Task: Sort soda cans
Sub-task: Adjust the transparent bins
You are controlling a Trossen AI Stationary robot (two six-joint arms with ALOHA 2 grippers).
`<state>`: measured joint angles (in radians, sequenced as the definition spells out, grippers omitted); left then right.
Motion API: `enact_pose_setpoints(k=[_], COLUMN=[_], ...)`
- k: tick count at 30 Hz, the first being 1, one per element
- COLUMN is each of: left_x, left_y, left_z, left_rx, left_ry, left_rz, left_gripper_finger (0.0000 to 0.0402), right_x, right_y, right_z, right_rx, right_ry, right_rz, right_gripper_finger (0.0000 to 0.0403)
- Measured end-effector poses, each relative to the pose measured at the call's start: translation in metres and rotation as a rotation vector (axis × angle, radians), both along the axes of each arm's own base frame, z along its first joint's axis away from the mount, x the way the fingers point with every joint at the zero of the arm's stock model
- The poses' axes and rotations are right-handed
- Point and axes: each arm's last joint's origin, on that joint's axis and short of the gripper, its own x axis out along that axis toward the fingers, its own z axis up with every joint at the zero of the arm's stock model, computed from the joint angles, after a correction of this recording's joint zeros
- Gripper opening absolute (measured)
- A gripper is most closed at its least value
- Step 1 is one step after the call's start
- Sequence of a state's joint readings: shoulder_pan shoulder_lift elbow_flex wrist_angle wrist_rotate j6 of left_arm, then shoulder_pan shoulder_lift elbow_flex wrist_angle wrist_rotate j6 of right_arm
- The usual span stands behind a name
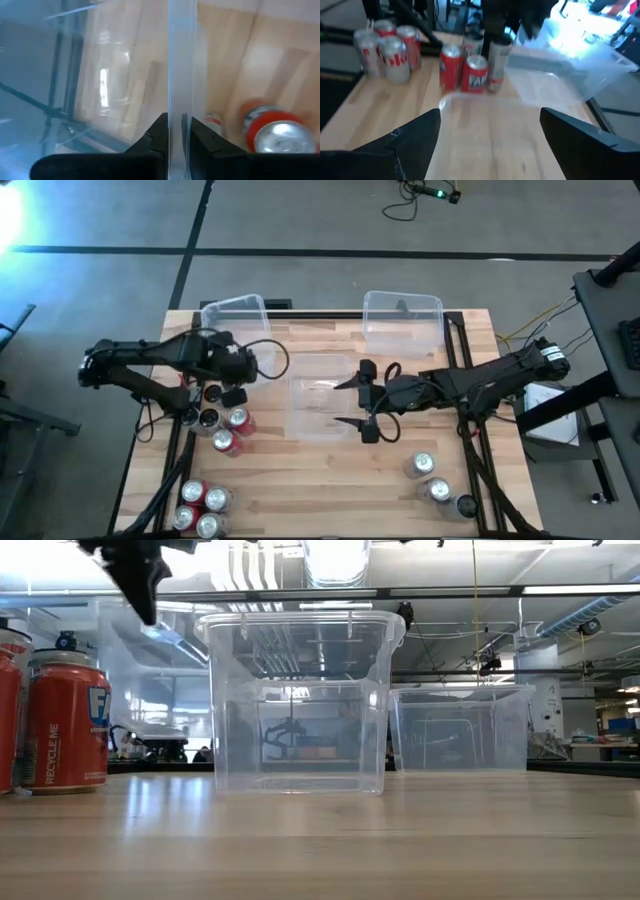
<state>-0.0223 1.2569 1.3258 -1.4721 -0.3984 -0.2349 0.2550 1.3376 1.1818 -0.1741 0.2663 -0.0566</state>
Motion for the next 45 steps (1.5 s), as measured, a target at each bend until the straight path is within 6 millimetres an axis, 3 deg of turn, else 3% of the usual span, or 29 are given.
enact_pose_setpoints(k=[6,11,19,28,36,45], left_x=[-0.004,0.002,0.007,0.012,0.02,0.026], left_y=[-0.004,-0.004,-0.003,-0.001,0.018,0.019], left_z=[-0.02,-0.031,-0.03,-0.043,-0.067,-0.072], left_rx=[0.021,0.049,0.031,0.003,-0.004,-0.073], left_ry=[-0.041,-0.043,-0.06,-0.05,0.062,0.062], left_rz=[-0.121,-0.209,-0.279,-0.287,-0.237,-0.287], left_gripper_finger=[0.0022,0.0022,0.0022,0.0024,0.0025,0.0026], right_x=[0.005,0.016,0.052,0.088,0.095,0.097], right_y=[-0.002,0.0,0.014,0.035,0.054,0.063], right_z=[0.008,-0.001,-0.034,-0.029,-0.043,-0.059], right_rx=[-0.037,-0.006,0.01,0.01,0.018,0.055], right_ry=[-0.038,-0.043,-0.005,0.066,0.117,0.163], right_rz=[-0.097,-0.134,-0.132,-0.088,-0.063,-0.078], right_gripper_finger=[0.0338,0.0341,0.0345,0.0354,0.0354,0.0354])
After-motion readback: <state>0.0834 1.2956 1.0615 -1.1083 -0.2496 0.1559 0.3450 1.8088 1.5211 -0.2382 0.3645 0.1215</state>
